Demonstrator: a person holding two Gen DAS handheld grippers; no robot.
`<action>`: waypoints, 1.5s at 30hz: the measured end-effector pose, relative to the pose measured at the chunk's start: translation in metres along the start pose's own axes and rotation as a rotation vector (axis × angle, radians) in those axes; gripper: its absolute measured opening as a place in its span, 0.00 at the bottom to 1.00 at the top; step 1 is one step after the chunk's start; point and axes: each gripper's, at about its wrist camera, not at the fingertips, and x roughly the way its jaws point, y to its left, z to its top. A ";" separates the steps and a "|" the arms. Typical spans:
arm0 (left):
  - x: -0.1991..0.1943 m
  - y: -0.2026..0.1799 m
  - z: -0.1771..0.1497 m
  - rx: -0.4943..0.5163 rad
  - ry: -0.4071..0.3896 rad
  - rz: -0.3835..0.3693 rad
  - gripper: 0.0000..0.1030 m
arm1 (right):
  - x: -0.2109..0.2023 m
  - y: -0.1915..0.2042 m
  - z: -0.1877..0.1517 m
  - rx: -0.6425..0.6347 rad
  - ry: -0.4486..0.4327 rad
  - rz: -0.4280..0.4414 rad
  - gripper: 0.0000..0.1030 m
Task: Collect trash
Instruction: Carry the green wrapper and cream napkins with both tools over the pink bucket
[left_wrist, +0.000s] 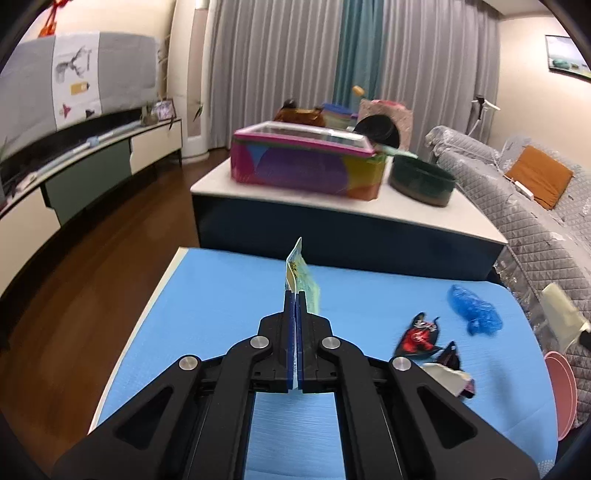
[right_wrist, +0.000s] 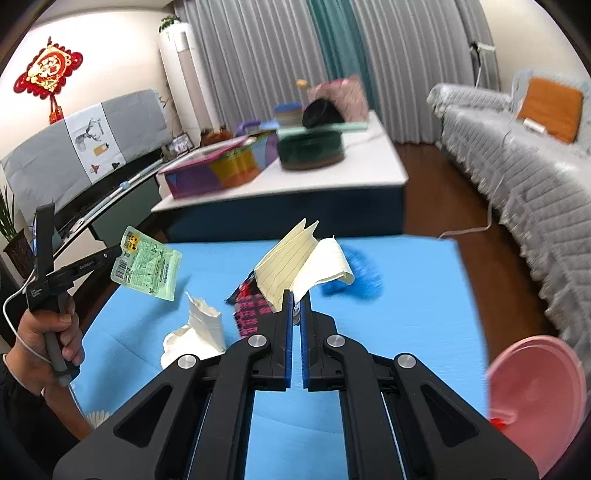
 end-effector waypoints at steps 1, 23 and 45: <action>-0.004 -0.003 0.000 0.001 -0.003 -0.003 0.00 | -0.010 -0.005 0.003 0.000 -0.012 -0.007 0.04; -0.063 -0.089 -0.008 0.050 -0.072 -0.143 0.00 | -0.087 -0.098 -0.026 0.110 -0.077 -0.168 0.04; -0.073 -0.189 -0.016 0.193 -0.112 -0.329 0.00 | -0.115 -0.153 -0.055 0.181 -0.083 -0.319 0.04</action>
